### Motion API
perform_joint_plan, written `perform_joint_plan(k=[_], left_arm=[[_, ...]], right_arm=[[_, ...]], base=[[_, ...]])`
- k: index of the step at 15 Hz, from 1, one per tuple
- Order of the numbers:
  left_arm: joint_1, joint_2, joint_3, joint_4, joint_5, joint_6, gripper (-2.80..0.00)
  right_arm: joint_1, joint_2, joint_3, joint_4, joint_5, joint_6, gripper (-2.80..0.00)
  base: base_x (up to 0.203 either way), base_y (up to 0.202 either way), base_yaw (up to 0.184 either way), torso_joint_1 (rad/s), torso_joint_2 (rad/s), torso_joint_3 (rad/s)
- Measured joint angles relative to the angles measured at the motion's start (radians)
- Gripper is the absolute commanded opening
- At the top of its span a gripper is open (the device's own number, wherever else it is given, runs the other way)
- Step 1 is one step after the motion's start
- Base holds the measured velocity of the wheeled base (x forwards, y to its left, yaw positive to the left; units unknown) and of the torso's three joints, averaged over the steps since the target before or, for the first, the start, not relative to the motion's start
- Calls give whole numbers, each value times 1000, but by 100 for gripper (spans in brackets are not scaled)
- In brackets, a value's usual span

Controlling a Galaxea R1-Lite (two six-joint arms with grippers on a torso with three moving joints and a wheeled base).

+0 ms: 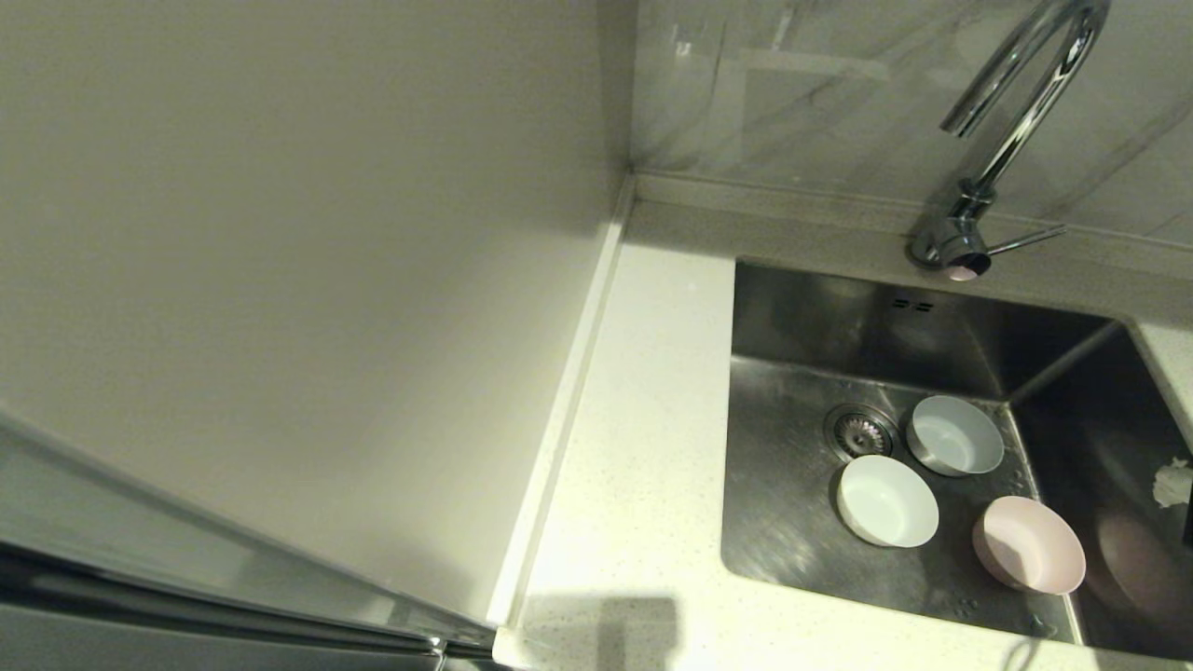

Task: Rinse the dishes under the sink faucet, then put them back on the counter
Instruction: Put a bowl back to the table from the sink

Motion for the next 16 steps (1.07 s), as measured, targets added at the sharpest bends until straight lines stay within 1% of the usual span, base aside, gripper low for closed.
perform_joint_plan(k=[7, 12, 16], left_arm=[[0, 0, 0, 0, 0, 0, -280], [0, 0, 0, 0, 0, 0, -280], [0, 0, 0, 0, 0, 0, -280]], right_arm=[[1, 23, -5, -2, 5, -1, -280], [25, 72, -9, -9, 4, 4, -280], [29, 136, -13, -75, 3, 3, -280]], base=[[0, 0, 0, 0, 0, 0], [0, 0, 0, 0, 0, 0], [0, 0, 0, 0, 0, 0]])
